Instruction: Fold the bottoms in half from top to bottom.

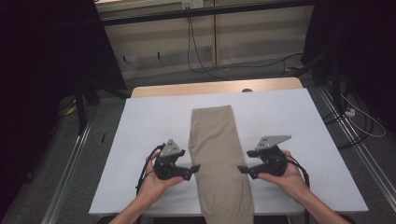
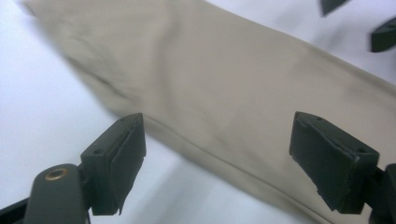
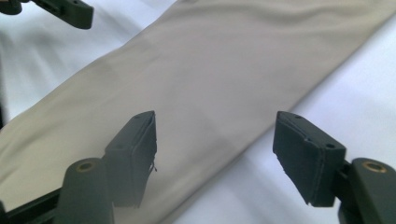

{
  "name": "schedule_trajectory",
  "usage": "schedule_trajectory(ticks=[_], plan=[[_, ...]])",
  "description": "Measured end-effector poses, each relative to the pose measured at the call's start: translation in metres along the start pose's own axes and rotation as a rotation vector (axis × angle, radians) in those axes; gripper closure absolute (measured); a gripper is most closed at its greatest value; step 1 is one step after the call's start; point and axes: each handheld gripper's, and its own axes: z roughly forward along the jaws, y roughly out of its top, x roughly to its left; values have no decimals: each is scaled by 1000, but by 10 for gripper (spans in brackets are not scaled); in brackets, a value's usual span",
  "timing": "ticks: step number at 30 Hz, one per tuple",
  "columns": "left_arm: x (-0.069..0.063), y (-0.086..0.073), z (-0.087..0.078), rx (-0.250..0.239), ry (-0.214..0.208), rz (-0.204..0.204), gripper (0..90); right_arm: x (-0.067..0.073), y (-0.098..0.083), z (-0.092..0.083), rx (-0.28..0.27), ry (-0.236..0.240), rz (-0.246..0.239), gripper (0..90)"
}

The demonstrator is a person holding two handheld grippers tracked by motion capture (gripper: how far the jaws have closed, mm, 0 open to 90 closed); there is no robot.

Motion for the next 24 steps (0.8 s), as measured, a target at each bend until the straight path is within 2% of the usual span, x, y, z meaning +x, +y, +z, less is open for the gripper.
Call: schedule_trajectory(ticks=[2,5,6,9,10,12,15,16,17,19,21,24], plan=[[14,6,7,-21,27,-29,184,-11,10,8,-7,-16,-2,302],[33,15,17,6,65,-36,160,-25,24,20,-9,-33,-4,306],[40,16,21,-2,66,-60,163,-29,28,24,-16,-20,4,309],[57,22,28,-10,64,-97,165,-39,34,36,-33,-37,7,320],[61,23,30,-36,76,-109,166,-42,35,40,-42,-38,24,322],[71,30,37,-35,97,-115,169,-46,37,47,-44,-45,31,324],[82,37,47,-26,106,-122,170,-57,45,56,-42,-65,42,330],[84,40,52,-17,127,-116,178,-62,50,59,-38,-71,51,326],[87,43,56,-8,126,-110,178,-67,54,61,-33,-81,67,321],[94,49,63,-2,109,-138,168,-78,61,67,-47,-96,77,329],[101,55,70,-14,95,-128,140,-89,69,73,-48,-105,86,335],[111,62,82,-29,116,-148,129,-105,81,81,-55,-126,90,355]])
